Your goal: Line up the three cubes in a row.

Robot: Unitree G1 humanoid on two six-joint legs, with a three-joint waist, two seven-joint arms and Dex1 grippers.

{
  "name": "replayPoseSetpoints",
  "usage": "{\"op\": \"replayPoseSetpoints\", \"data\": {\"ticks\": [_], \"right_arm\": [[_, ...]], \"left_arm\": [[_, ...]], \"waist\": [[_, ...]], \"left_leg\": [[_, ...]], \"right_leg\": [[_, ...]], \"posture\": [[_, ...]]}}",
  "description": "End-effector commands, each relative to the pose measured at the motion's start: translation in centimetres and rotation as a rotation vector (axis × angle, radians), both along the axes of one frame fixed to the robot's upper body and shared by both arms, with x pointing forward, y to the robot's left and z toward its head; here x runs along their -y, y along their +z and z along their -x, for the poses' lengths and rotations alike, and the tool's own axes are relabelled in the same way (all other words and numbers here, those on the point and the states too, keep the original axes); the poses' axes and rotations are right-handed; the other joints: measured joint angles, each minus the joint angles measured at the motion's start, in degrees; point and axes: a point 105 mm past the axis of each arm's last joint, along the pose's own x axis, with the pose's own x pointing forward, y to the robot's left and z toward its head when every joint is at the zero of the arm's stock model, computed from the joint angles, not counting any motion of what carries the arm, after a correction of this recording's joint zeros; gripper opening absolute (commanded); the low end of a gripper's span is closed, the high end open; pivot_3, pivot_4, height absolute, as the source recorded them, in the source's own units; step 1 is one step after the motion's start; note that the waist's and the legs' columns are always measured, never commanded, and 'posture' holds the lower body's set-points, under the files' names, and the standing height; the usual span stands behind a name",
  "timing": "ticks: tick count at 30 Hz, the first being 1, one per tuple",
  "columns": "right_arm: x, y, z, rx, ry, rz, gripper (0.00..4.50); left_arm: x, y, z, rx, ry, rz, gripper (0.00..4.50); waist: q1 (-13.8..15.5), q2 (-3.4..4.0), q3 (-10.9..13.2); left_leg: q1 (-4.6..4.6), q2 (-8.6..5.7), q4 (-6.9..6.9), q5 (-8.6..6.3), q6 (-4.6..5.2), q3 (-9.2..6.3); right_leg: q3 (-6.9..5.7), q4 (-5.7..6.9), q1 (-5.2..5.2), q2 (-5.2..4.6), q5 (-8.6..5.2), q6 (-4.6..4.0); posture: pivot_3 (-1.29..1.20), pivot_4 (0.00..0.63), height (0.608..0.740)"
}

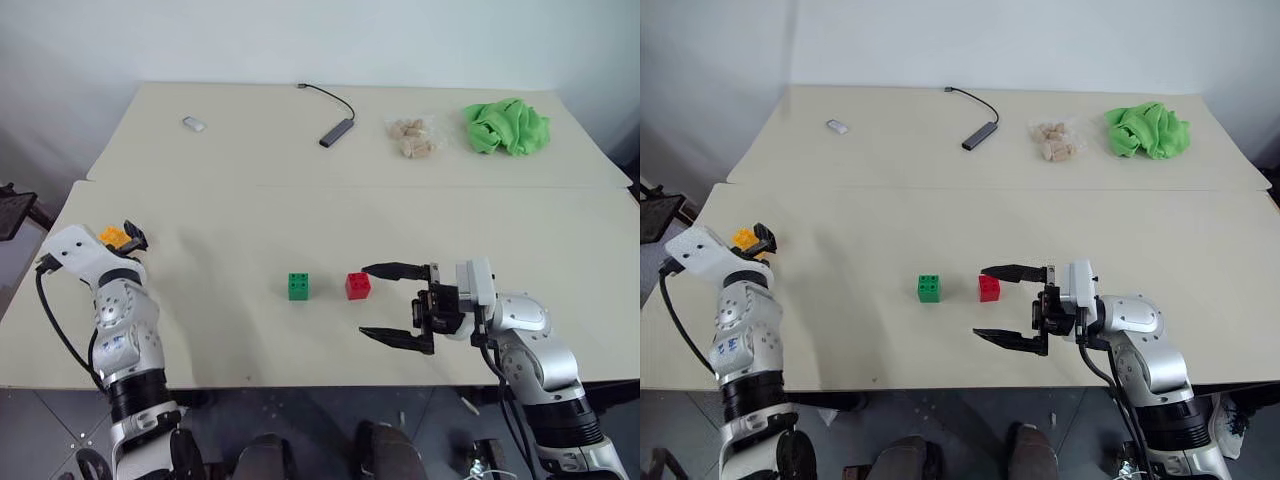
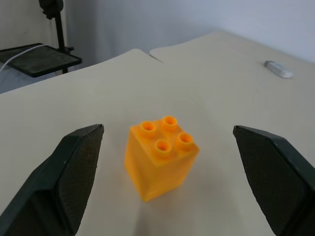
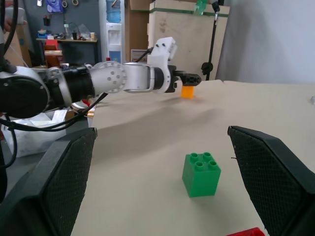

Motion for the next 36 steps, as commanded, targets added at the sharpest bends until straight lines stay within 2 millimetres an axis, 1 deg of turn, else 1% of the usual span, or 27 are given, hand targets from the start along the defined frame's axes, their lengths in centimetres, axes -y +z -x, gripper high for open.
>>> {"op": "replayPoseSetpoints", "data": {"ticks": [1,4,7,13,15,16,18,20,21,22,23,24,25,26,27,29,30,32,34,36], "right_arm": [[-0.4,0.7,0.8,0.006,0.048,-0.005,4.5],[-0.6,0.7,1.0,-0.007,0.06,0.0,4.5],[-0.8,0.4,1.1,-0.014,0.058,0.002,4.5],[-0.8,0.2,1.2,-0.024,0.057,0.007,4.5],[-0.8,0.1,1.2,-0.025,0.056,0.007,4.5],[-0.8,0.1,1.2,-0.025,0.056,0.007,4.5],[-0.8,0.1,1.1,-0.023,0.052,0.009,4.5],[-0.5,0.2,1.1,-0.019,0.041,0.019,4.5],[-0.4,0.2,1.1,-0.018,0.037,0.022,4.5],[-0.2,0.2,1.1,-0.017,0.031,0.028,4.5],[0.1,0.2,1.0,-0.017,0.02,0.037,4.5],[0.5,0.2,1.0,-0.016,0.008,0.047,4.5],[0.9,0.2,0.9,-0.016,-0.002,0.056,4.5],[1.2,0.1,0.9,-0.018,-0.016,0.065,4.5],[1.4,0.1,0.8,-0.019,-0.026,0.072,4.5],[1.6,0.1,0.8,-0.021,-0.036,0.076,4.5],[1.6,0.1,0.8,-0.021,-0.036,0.076,4.5],[1.6,0.1,0.9,-0.019,-0.036,0.079,4.5],[1.7,0.2,0.9,-0.015,-0.042,0.084,4.5],[1.8,0.2,0.9,-0.011,-0.056,0.085,4.5]], "left_arm": [[-1.0,0.6,-0.4,-0.01,0.046,-0.009,4.48],[-1.0,0.1,-0.6,-0.043,0.049,0.004,4.48],[-0.7,-0.2,-0.6,-0.052,0.044,0.011,3.92],[-0.3,0.0,-0.1,-0.057,0.038,-0.009,2.07],[0.1,0.3,0.1,-0.047,-0.001,-0.015,1.57],[0.4,0.4,0.2,-0.038,-0.024,-0.014,1.57],[0.9,1.4,0.3,0.019,-0.117,-0.023,1.57],[1.9,3.2,0.2,0.09,-0.343,-0.102,1.57],[2.3,3.7,0.3,0.106,-0.419,-0.134,1.57],[3.1,4.3,0.3,0.128,-0.537,-0.173,1.57],[5.2,5.3,1.0,0.163,-0.786,-0.286,1.57],[7.5,6.1,2.7,0.221,-1.052,-0.391,1.57],[9.4,6.0,4.8,0.249,-1.328,-0.439,1.57],[9.1,5.1,5.2,0.179,-1.431,-0.512,1.57],[8.7,4.1,5.5,0.096,-1.52,-0.549,1.57],[7.7,2.5,5.7,-0.042,-1.637,-0.597,1.57],[7.5,2.0,5.9,-0.08,-1.707,-0.614,1.57],[7.2,0.9,5.8,-0.163,-1.791,-0.661,1.57],[7.4,0.5,4.8,-0.2,-1.827,-0.71,1.57],[8.3,0.3,4.1,-0.187,-1.884,-0.765,1.57]], "waist": [[0.0,-0.01,0.0],[0.0,-0.01,0.0],[0.0,-0.02,0.0],[-0.1,-0.02,0.0],[-0.1,-0.02,0.0],[-0.1,-0.02,0.0],[-0.1,-0.02,0.0],[-0.2,-0.02,0.0],[-0.2,-0.02,0.0],[-0.2,-0.02,0.0],[-0.2,-0.02,0.0],[-0.2,-0.02,0.0],[-0.2,-0.01,0.0],[-0.2,-0.01,0.0],[0.0,0.06,0.0],[-0.2,0.12,0.0],[-0.2,0.15,0.1],[-0.3,0.15,0.1],[-0.2,0.14,0.1],[0.1,0.13,0.1]], "left_leg": [[0.0,0.0,0.0,0.0,0.0,0.0],[0.0,0.0,0.0,0.0,0.0,-0.01],[-0.01,0.0,0.0,0.0,0.0,-0.02],[-0.01,0.0,0.0,0.0,0.0,-0.01],[0.0,0.0,0.0,0.01,-0.01,-0.02],[-0.01,0.0,0.01,0.01,-0.02,-0.02],[-0.01,0.0,0.0,0.01,-0.02,-0.01],[-0.01,0.01,0.0,0.01,-0.02,-0.02],[-0.01,0.02,0.0,0.01,-0.02,-0.02],[-0.01,0.03,0.0,0.02,-0.04,0.0],[-0.01,0.03,0.0,0.02,-0.04,0.02],[-0.01,0.03,0.0,0.02,-0.04,0.04],[-0.02,0.04,-0.01,0.01,-0.06,0.09],[-0.05,0.04,-0.02,0.0,-0.08,0.17],[-0.09,0.05,-0.03,-0.01,-0.11,0.23],[-0.09,0.05,-0.05,0.0,-0.13,0.32],[-0.07,0.08,-0.08,0.02,-0.17,0.35],[-0.07,0.11,-0.09,0.04,-0.2,0.39],[-0.09,0.11,-0.09,0.04,-0.2,0.39],[-0.15,0.1,-0.06,0.04,-0.19,0.36]], "right_leg": [[0.0,0.0,0.0,0.0,0.0,0.0],[-0.01,0.01,0.0,0.0,0.0,0.0],[0.0,0.0,0.0,0.0,0.01,0.02],[0.0,0.0,0.01,0.0,0.01,0.02],[0.0,0.01,0.01,0.0,0.01,0.02],[0.0,0.0,0.01,0.0,0.01,0.02],[0.01,-0.01,0.01,0.0,0.01,0.02],[0.0,0.0,0.01,0.0,0.01,0.02],[-0.01,0.01,0.0,0.01,0.01,0.02],[0.0,0.01,-0.02,0.03,0.01,0.01],[0.01,0.02,-0.03,0.03,0.0,0.0],[0.02,0.0,-0.05,0.04,-0.01,-0.01],[0.03,0.03,-0.11,0.04,-0.01,-0.01],[0.06,0.06,-0.22,0.03,-0.01,-0.02],[0.05,0.05,-0.29,0.03,-0.02,-0.02],[0.07,0.04,-0.33,0.06,-0.07,-0.09],[0.1,0.02,-0.34,0.11,-0.09,-0.13],[0.12,0.06,-0.36,0.14,-0.11,-0.17],[0.13,0.09,-0.39,0.14,-0.11,-0.16],[0.1,0.09,-0.41,0.14,-0.09,-0.14]], "posture": [[0.0,0.15,0.74],[0.0,0.15,0.74],[0.0,0.15,0.74],[0.0,0.15,0.74],[0.0,0.15,0.74],[0.0,0.15,0.74],[0.0,0.15,0.74],[0.0,0.15,0.74],[0.0,0.15,0.74],[0.0,0.15,0.74],[0.0,0.15,0.74],[0.0,0.15,0.74],[0.0,0.15,0.74],[0.0,0.15,0.74],[0.0,0.15,0.74],[0.0,0.15,0.74],[0.0,0.15,0.74],[0.0,0.15,0.74],[0.0,0.15,0.74],[0.0,0.15,0.74]]}}
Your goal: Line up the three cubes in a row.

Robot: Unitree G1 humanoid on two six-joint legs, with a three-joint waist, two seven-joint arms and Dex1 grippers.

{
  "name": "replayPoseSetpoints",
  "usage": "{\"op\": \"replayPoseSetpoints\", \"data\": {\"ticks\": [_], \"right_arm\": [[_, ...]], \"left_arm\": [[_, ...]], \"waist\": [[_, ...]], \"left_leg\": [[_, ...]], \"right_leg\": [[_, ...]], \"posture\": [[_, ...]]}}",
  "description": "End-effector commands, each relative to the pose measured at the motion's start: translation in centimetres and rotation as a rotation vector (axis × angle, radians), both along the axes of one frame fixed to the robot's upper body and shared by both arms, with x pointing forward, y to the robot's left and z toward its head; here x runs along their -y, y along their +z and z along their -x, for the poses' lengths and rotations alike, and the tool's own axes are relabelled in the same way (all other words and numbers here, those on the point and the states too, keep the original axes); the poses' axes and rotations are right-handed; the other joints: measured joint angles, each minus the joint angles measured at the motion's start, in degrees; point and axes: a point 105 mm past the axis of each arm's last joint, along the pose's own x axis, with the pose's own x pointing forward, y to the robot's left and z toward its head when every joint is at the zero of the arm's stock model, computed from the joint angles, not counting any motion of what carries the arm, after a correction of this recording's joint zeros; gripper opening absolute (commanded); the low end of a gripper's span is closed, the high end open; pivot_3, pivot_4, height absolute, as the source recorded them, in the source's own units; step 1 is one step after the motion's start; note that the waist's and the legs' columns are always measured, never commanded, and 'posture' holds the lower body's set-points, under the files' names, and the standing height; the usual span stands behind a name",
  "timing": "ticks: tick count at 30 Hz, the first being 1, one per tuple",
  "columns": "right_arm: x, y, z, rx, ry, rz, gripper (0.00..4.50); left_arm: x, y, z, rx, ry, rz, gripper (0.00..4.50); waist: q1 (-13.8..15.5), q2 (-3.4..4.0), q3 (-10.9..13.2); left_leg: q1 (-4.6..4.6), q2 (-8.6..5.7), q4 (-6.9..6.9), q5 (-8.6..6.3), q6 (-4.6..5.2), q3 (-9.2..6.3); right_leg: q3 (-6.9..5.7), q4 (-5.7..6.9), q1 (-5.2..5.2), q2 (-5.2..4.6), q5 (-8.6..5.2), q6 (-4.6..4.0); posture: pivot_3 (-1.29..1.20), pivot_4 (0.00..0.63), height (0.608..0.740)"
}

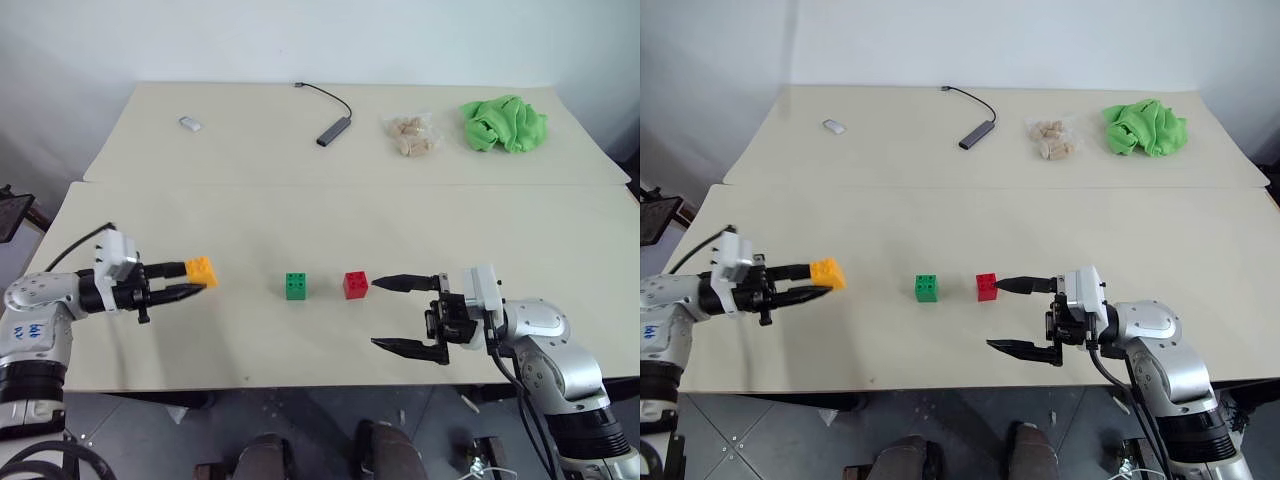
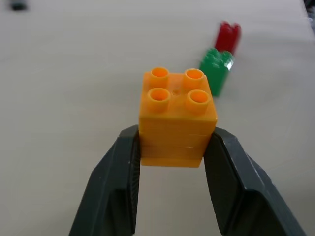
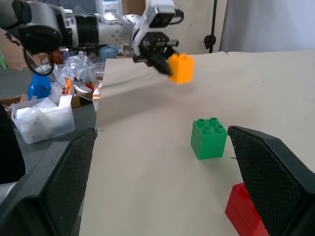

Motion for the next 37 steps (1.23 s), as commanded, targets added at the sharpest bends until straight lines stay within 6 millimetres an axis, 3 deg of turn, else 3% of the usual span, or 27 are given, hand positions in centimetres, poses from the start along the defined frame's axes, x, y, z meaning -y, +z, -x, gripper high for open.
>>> {"op": "replayPoseSetpoints", "data": {"ticks": [1,11,15,16,18,23,26,30,34,37], "right_arm": [[0.4,1.0,0.6,0.047,-0.017,0.004,4.5],[1.1,0.8,1.1,0.043,-0.062,0.019,4.5],[1.0,0.9,1.1,0.043,-0.054,0.023,4.5],[1.0,0.8,1.1,0.042,-0.052,0.025,4.5],[1.0,0.8,1.0,0.039,-0.051,0.027,4.5],[3.0,1.4,0.5,0.042,-0.052,0.083,4.5],[4.7,2.6,-0.5,0.048,-0.067,0.119,4.5],[5.5,3.6,-1.2,0.065,-0.017,0.191,4.5],[5.1,3.9,-1.6,0.064,0.049,0.244,4.5],[5.0,3.4,-2.2,0.07,0.052,0.247,4.5]], "left_arm": [[1.2,0.0,-0.9,0.068,-0.128,-0.081,1.57],[3.9,-2.2,-1.5,0.026,-0.234,-0.08,1.57],[3.7,-2.5,-1.7,-0.02,-0.215,-0.088,1.57],[3.5,-2.5,-1.7,-0.025,-0.204,-0.093,2.21],[2.9,-2.3,-1.9,-0.026,-0.165,-0.094,2.74],[-0.3,0.9,-1.3,0.032,-0.044,-0.05,4.19],[-1.4,2.5,0.3,0.014,-0.054,-0.058,4.19],[-1.6,4.9,0.8,0.071,-0.015,-0.087,4.19],[-1.3,5.6,1.3,0.139,0.016,-0.106,4.19],[-1.4,5.0,1.7,0.124,0.038,-0.077,4.19]], "waist": [[0.2,-0.02,0.0],[-0.8,-0.05,0.0],[-0.6,-0.06,0.0],[-0.6,-0.06,0.0],[-0.5,-0.06,0.0],[-0.6,-0.07,0.0],[-1.1,-0.07,0.0],[-0.9,-0.04,0.1],[-0.8,-0.04,0.1],[-0.8,-0.03,0.1]], "left_leg": [[-0.04,0.0,0.02,0.0,0.0,-0.03],[-0.07,-0.01,-0.01,-0.02,0.05,-0.05],[-0.07,-0.01,0.04,-0.02,0.05,-0.06],[-0.07,-0.01,0.04,-0.02,0.05,-0.07],[-0.07,-0.01,0.04,-0.02,0.05,-0.06],[-0.07,0.0,0.05,-0.02,0.06,-0.07],[-0.07,0.0,0.02,-0.03,0.06,-0.09],[-0.05,0.01,0.07,-0.03,0.07,-0.17],[-0.06,0.01,0.07,-0.03,0.06,-0.13],[-0.06,0.01,0.06,-0.03,0.06,-0.12]], "right_leg": [[-0.03,-0.01,0.0,0.0,0.01,0.01],[-0.03,0.03,-0.07,-0.01,0.05,0.09],[-0.01,0.05,-0.06,-0.02,0.05,0.09],[-0.01,0.06,-0.06,-0.02,0.05,0.09],[-0.01,0.07,-0.06,-0.02,0.05,0.09],[0.0,0.07,-0.08,-0.02,0.05,0.08],[0.01,0.08,-0.1,-0.03,0.05,0.08],[-0.01,0.17,-0.06,-0.05,0.04,0.08],[0.0,0.17,-0.07,-0.06,0.04,0.08],[0.0,0.17,-0.1,-0.05,0.04,0.08]], "posture": [[0.0,0.15,0.74],[0.0,0.15,0.74],[0.0,0.15,0.74],[0.0,0.15,0.74],[0.0,0.15,0.74],[0.0,0.15,0.74],[0.0,0.15,0.74],[0.0,0.15,0.74],[0.0,0.15,0.74],[0.0,0.15,0.74]]}}
